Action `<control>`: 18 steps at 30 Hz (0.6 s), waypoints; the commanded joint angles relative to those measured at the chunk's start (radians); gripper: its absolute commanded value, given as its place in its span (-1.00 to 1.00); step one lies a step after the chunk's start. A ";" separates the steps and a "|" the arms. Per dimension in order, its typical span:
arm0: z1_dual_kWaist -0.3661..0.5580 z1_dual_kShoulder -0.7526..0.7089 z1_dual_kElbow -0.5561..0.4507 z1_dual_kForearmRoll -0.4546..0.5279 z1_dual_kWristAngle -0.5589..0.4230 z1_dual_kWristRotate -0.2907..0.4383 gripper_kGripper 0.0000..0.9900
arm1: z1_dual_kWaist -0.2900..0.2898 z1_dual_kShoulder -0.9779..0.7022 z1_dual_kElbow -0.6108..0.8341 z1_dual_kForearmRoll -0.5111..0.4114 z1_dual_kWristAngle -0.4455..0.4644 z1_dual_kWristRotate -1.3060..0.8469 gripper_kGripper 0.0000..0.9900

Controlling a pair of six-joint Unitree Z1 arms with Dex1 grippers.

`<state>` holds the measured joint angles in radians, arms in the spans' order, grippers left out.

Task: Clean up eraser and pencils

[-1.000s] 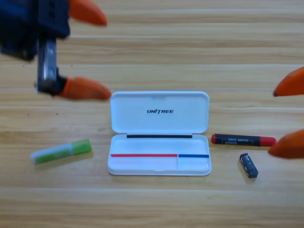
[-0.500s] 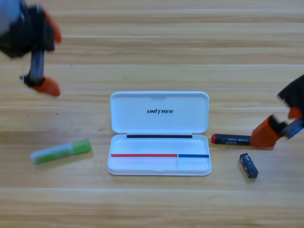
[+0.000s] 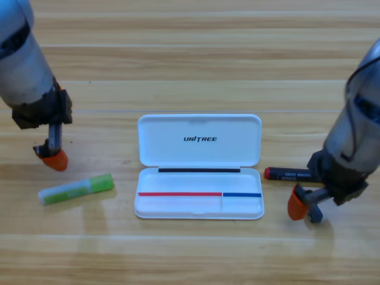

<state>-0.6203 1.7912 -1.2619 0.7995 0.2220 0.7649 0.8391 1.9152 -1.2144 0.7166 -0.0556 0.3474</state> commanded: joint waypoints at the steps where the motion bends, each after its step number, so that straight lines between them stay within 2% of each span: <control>1: 0.017 0.082 0.019 -0.017 -0.039 -0.072 0.96 | -0.055 0.139 -0.010 -0.063 -0.015 0.001 0.80; 4: 0.030 0.102 0.019 -0.017 -0.096 -0.096 0.94 | -0.061 0.177 -0.025 -0.068 -0.016 0.001 0.80; 7: 0.067 0.125 0.022 -0.017 -0.144 -0.096 0.94 | -0.074 0.208 -0.036 -0.068 -0.016 0.001 0.65; 9: 0.083 0.135 0.029 -0.017 -0.164 -0.091 0.94 | -0.083 0.219 -0.033 -0.066 -0.007 0.001 0.63; 10: 0.088 0.140 0.032 -0.017 -0.168 -0.088 0.94 | -0.086 0.220 -0.030 -0.066 -0.001 -0.001 0.49; 11: 0.090 0.145 0.036 -0.017 -0.170 -0.087 0.94 | -0.089 0.222 -0.028 -0.066 0.011 -0.007 0.24; 14: 0.093 0.155 0.052 -0.028 -0.171 -0.088 0.95 | -0.090 0.217 -0.020 -0.051 0.051 -0.018 -0.75; 15: 0.093 0.157 0.058 -0.034 -0.171 -0.088 0.95 | -0.092 0.214 -0.019 -0.042 0.056 -0.018 -0.92; 18: 0.094 0.162 0.079 -0.056 -0.170 -0.088 0.95 | -0.090 0.206 -0.013 -0.016 0.062 -0.019 -0.97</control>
<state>-0.5496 1.9113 -1.2204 0.7801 0.0609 0.6763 0.7764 2.0400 -1.2665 0.6720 -0.0288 0.3351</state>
